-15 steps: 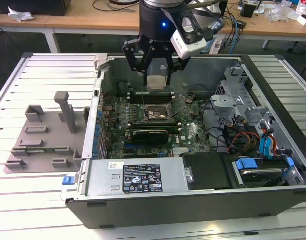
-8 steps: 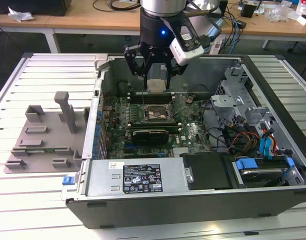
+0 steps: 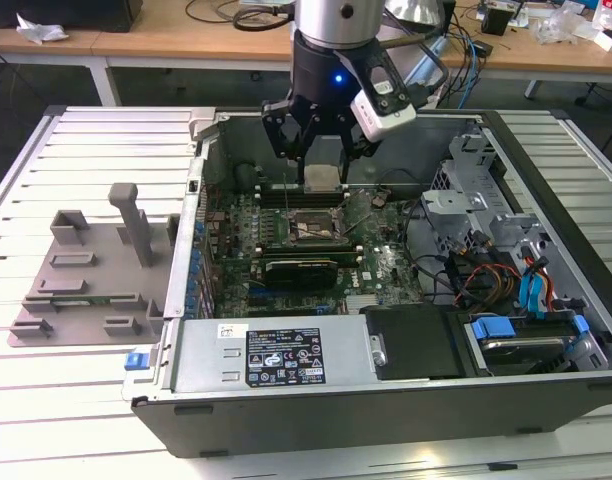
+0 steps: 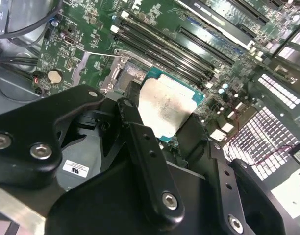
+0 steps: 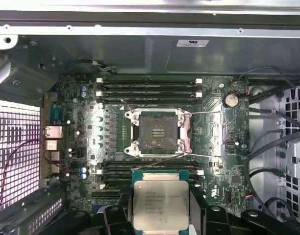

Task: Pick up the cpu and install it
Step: 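Pick up the cpu and move it towards the insertion slot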

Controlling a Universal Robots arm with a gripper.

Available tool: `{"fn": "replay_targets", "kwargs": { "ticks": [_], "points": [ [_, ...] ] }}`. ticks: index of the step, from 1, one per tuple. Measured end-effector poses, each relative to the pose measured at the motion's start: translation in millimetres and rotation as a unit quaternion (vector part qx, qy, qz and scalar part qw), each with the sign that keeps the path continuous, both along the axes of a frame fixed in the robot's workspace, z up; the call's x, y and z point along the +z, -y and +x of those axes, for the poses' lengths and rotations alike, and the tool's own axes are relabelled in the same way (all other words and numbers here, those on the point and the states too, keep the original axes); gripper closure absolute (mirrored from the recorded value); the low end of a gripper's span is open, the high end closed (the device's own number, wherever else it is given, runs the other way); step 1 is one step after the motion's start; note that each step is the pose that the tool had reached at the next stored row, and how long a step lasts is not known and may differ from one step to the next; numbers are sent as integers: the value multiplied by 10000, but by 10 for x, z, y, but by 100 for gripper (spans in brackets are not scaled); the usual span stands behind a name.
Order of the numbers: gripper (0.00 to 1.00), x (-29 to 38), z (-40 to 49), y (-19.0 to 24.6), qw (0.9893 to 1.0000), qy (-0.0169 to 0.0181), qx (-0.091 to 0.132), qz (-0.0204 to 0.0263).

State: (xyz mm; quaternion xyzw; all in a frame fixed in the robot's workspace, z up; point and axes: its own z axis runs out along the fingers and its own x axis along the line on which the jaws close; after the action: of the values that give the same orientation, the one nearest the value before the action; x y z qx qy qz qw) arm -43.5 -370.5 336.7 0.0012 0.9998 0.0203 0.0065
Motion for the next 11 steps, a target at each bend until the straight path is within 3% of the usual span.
{"fn": "replay_targets", "kwargs": {
  "ticks": [11],
  "points": [
    [45,-204,124,-67,10000,0,0,0]
  ]
}}
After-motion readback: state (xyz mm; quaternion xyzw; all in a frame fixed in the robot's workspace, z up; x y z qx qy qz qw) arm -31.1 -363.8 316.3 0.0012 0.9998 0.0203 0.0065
